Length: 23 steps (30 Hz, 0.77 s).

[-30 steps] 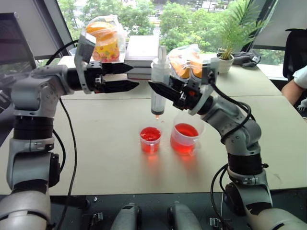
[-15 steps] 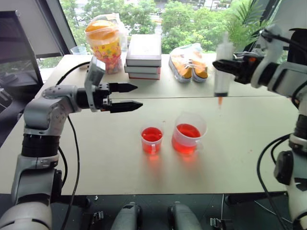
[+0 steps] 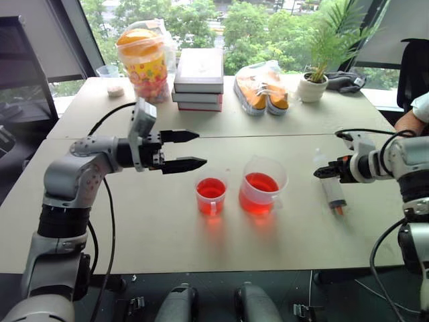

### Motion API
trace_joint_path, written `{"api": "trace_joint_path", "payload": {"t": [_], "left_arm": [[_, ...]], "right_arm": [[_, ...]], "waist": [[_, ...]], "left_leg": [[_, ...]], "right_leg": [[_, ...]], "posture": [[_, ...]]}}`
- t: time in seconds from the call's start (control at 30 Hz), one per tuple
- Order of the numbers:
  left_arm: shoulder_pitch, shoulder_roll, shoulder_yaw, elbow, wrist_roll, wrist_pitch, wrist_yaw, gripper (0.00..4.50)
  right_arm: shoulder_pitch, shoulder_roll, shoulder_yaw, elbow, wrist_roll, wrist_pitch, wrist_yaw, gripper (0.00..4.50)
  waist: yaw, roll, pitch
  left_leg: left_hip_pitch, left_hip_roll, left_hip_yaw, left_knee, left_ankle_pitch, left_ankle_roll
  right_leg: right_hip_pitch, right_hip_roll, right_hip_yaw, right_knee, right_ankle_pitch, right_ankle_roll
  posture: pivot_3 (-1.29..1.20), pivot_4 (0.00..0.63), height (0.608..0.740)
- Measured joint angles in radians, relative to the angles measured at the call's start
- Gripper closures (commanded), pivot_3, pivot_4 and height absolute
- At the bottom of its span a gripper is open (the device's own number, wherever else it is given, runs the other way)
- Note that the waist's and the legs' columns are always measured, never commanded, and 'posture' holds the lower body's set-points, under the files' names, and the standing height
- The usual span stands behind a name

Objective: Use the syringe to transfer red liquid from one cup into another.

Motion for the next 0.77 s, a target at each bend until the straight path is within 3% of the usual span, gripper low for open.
{"api": "trace_joint_path", "payload": {"t": [0.2, 0.3, 0.43, 0.67, 0.77], "left_arm": [[0.031, 0.002, -0.006, -0.02, -0.001, 0.007, 0.016, 0.0], [0.031, 0.008, -0.008, -0.022, -0.001, 0.007, 0.015, 0.0], [0.026, 0.024, -0.011, -0.017, 0.001, 0.006, 0.01, 0.0], [0.013, 0.045, -0.029, -0.003, 0.002, -0.005, -0.004, 0.0], [0.009, 0.054, -0.034, 0.001, 0.002, -0.01, -0.013, 0.0]], "right_arm": [[-0.006, 0.009, -0.003, 0.033, -0.051, -0.034, 0.063, 0.17], [0.005, -0.034, -0.004, -0.047, -0.058, -0.024, 0.097, 0.08], [0.054, -0.191, -0.063, -0.323, -0.024, 0.002, 0.182, 0.08], [0.285, -0.404, -0.343, -0.845, 0.193, 0.058, 0.377, 0.08], [0.446, -0.428, -0.481, -0.967, 0.225, 0.044, 0.418, 0.08]], "waist": [[0.003, 0.0, 0.0], [0.004, 0.001, 0.0], [0.005, 0.002, 0.001], [0.004, 0.002, 0.001], [0.006, 0.002, 0.001]], "left_leg": [[0.001, 0.0, 0.0, 0.002, 0.0, 0.0], [0.0, 0.0, 0.0, 0.001, 0.0, 0.0], [0.0, 0.0, -0.001, 0.0, 0.0, 0.0], [0.001, 0.0, -0.001, 0.001, 0.0, 0.001], [0.001, 0.0, -0.001, 0.003, 0.0, 0.001]], "right_leg": [[0.001, 0.0, 0.0, 0.0, 0.0, 0.0], [0.001, 0.0, 0.0, 0.001, 0.0, 0.0], [0.0, 0.0, -0.001, 0.0, 0.0, 0.0], [0.002, 0.0, -0.001, 0.0, 0.0, 0.0], [0.003, 0.0, -0.001, 0.0, 0.0, 0.0]], "posture": [[0.0, 0.15, 0.74], [0.0, 0.15, 0.74], [0.0, 0.15, 0.74], [0.0, 0.15, 0.74], [0.0, 0.15, 0.74]]}}
